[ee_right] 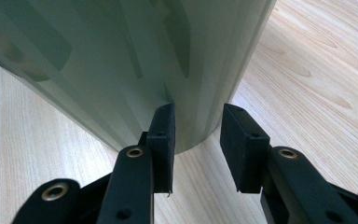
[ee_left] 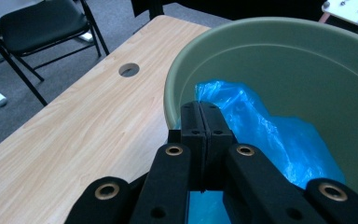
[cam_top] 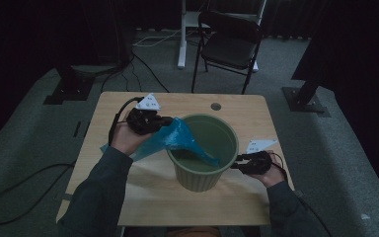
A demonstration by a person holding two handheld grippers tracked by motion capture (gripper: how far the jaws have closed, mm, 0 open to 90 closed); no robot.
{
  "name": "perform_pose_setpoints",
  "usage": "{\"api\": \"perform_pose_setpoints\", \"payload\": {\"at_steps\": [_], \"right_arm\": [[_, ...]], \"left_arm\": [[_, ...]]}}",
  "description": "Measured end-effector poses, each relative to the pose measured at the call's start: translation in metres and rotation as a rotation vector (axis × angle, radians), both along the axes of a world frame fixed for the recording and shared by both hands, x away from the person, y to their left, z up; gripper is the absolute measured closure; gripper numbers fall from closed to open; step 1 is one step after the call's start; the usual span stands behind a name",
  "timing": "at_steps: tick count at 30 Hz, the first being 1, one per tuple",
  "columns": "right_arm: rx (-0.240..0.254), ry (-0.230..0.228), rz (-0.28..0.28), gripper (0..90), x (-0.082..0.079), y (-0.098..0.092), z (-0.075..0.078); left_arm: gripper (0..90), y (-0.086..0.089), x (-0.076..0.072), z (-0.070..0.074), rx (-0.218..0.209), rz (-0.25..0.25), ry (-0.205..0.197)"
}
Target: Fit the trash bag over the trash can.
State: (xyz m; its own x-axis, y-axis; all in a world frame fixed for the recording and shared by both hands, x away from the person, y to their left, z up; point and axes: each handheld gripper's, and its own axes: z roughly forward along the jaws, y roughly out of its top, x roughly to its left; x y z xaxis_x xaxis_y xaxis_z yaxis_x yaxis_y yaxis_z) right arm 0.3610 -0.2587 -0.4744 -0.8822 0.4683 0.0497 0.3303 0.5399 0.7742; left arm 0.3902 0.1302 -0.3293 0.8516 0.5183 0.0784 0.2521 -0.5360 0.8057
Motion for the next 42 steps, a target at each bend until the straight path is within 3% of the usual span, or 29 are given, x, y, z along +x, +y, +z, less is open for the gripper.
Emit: {"api": "perform_pose_setpoints", "payload": {"at_steps": [18, 27, 36, 42], "right_arm": [[0.027, 0.012, 0.064, 64.9, -0.003, 0.017, 0.002], [0.035, -0.019, -0.009, 66.2, 0.002, 0.000, 0.013], [0.087, -0.066, -0.071, 72.3, 0.003, -0.022, 0.044], [0.116, -0.100, -0.102, 71.3, 0.003, -0.025, 0.061]], "left_arm": [[89.4, -0.017, 0.000, 0.005, -0.008, -0.035, -0.025], [89.4, -0.017, -0.001, 0.005, -0.007, -0.042, -0.030], [89.4, -0.023, -0.001, 0.010, 0.003, -0.055, -0.044], [89.4, -0.031, -0.003, 0.017, 0.009, -0.076, -0.062]]}}
